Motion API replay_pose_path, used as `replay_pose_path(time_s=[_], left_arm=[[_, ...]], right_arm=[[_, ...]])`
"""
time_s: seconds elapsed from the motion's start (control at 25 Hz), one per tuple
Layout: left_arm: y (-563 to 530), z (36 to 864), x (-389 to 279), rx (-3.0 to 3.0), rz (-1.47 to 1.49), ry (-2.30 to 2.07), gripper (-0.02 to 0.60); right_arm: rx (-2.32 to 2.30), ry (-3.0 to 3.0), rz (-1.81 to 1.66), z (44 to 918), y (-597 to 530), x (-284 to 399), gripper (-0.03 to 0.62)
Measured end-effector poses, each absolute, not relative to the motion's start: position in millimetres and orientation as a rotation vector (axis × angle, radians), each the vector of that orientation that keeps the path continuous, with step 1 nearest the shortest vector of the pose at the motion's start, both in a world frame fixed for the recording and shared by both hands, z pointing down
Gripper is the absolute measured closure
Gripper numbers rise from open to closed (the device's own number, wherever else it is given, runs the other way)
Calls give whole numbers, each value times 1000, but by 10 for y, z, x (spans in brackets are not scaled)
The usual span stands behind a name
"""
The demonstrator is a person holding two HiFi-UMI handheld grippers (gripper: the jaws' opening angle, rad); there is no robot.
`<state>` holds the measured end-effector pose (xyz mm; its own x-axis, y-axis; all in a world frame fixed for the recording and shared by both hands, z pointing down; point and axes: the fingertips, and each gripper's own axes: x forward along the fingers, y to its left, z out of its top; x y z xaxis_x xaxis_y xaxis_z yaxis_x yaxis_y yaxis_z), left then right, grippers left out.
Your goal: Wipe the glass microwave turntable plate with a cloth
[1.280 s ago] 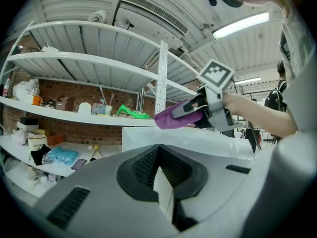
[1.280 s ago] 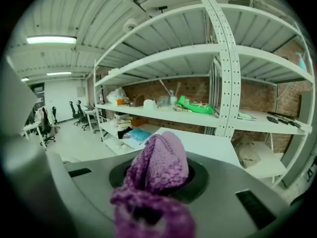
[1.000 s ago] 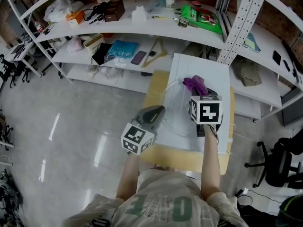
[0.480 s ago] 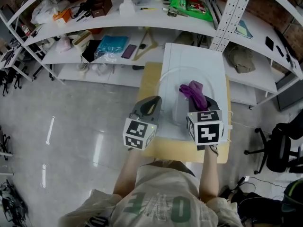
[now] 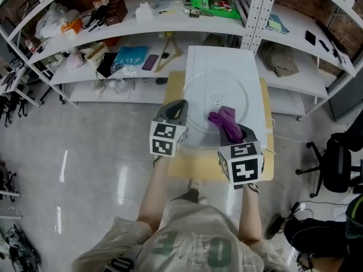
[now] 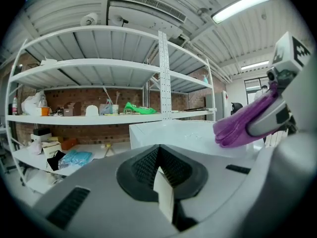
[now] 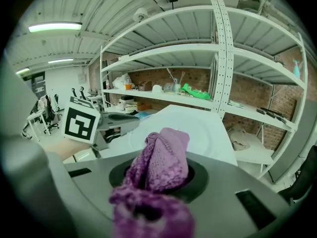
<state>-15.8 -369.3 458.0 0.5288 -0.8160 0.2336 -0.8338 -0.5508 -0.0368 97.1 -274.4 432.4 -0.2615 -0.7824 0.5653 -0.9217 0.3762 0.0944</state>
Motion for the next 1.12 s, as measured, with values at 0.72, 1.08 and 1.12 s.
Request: replay_pose_path(time_s=[0.72, 1.08, 1.12], left_arm=[[-3630, 4583, -122, 2706, 358, -1419, 580], [-3625, 4584, -109, 2708, 348, -1409, 580], [-3626, 4591, -111, 2710, 344, -1407, 580]], right_arm=[[1588, -2132, 264, 4043, -2828, 1127, 540], [1649, -1952, 233, 3956, -4150, 1425, 540], [1649, -1933, 239, 3989, -4203, 1455, 540]])
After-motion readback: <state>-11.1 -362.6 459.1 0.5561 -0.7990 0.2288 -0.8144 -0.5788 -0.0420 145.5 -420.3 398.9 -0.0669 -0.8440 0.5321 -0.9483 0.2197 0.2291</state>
